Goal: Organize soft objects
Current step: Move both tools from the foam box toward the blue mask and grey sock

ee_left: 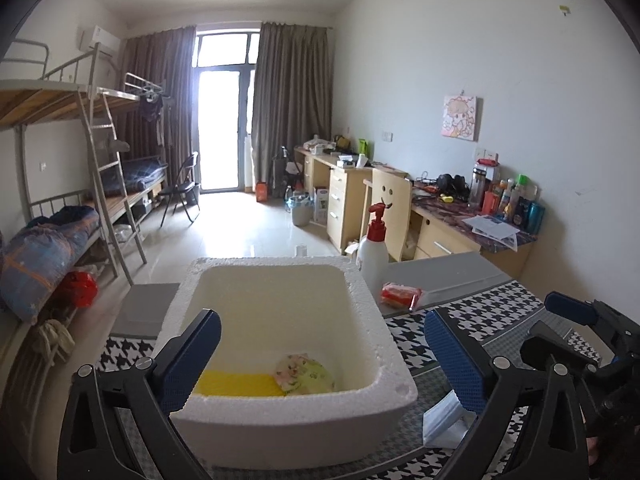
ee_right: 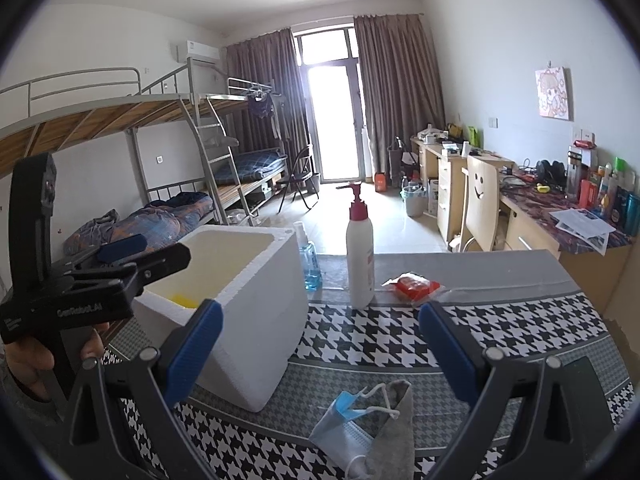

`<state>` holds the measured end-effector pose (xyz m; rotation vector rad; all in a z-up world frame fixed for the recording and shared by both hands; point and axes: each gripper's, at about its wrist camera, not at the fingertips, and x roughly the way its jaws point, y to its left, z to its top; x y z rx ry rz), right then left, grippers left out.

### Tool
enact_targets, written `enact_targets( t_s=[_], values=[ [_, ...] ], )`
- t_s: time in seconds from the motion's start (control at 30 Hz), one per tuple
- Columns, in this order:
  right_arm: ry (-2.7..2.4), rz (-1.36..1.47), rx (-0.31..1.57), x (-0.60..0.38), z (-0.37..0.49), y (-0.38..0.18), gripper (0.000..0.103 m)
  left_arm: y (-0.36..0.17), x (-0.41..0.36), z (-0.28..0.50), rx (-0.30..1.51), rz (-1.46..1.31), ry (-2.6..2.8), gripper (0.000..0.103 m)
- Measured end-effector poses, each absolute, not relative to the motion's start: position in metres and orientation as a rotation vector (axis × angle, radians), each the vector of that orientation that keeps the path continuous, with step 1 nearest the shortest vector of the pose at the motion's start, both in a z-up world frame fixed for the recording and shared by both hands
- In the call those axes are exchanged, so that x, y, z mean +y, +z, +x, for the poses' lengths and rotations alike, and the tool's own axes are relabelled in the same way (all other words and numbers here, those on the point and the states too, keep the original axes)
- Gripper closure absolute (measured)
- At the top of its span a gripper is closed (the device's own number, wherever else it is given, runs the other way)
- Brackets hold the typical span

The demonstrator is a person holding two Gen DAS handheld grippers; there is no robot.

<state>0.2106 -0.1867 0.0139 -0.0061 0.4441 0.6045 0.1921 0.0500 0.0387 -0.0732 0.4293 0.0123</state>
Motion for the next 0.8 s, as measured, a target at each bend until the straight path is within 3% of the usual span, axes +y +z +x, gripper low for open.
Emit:
enact_targets(
  t_s=[0.8],
  values=[
    [0.622, 0.005, 0.405, -0.198, 0.176, 0.022, 0.003, 0.039, 0.035, 0.145, 0.380, -0.062, -0.007, 0.001]
  ],
)
